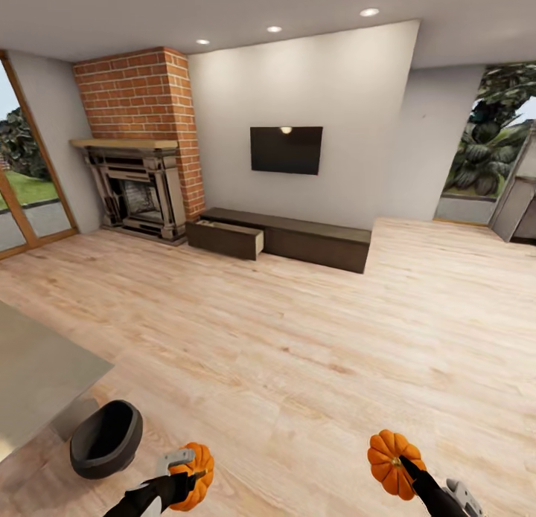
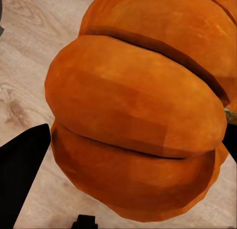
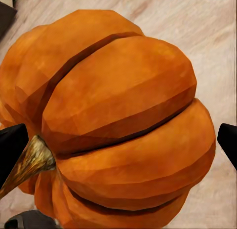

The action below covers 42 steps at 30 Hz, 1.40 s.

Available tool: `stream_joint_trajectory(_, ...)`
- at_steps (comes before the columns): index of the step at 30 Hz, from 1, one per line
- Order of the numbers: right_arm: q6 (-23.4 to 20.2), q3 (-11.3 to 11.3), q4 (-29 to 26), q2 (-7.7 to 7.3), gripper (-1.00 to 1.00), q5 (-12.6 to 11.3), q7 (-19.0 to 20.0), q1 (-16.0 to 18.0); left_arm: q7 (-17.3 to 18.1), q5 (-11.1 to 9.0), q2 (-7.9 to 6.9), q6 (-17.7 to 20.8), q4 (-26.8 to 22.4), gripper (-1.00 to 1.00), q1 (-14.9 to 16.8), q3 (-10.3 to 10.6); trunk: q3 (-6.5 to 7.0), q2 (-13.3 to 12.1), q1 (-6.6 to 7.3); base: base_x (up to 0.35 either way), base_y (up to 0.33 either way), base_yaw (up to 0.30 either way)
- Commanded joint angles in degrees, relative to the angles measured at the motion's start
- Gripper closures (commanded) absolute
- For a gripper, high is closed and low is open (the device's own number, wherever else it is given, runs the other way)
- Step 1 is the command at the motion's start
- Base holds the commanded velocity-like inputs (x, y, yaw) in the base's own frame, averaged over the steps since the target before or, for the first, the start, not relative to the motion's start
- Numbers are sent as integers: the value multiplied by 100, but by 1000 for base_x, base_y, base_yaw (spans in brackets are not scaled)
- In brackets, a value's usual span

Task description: Place each of the two pumpkins and all three candles from the living room inside a cabinet in the living room (use any cabinet), then make sure every cabinet is closed, and position the cauldron so it is next to a table in the living room.

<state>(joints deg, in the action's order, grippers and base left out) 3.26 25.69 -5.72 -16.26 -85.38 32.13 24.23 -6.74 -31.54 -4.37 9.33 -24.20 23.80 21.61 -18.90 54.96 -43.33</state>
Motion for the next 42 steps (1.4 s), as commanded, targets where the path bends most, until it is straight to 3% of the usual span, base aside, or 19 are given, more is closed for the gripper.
stream_joint_trajectory(1, 26, 24, 0, 0, 100, -33, 13, 8, -73, -25, 0, -5, 71, 100, 3, 51, -6, 5, -3, 272, -200, -278)
stream_joint_trajectory(7, 26, 25, 0, 0, 100, -31, 14, 7, -73, -3, 9, -52, 297, 100, 2, 61, -6, 5, -3, 297, -117, -278)
stream_joint_trajectory(35, 24, 61, -8, 35, 100, -2, 20, 6, -76, -25, 11, -194, 328, 100, 2, 53, -6, 5, -3, 326, -1, -279)
stream_joint_trajectory(42, 333, 59, -8, 53, 100, -4, 28, 8, -78, -33, -14, -195, 328, 100, 2, 53, -6, 5, -3, 329, 94, -279)
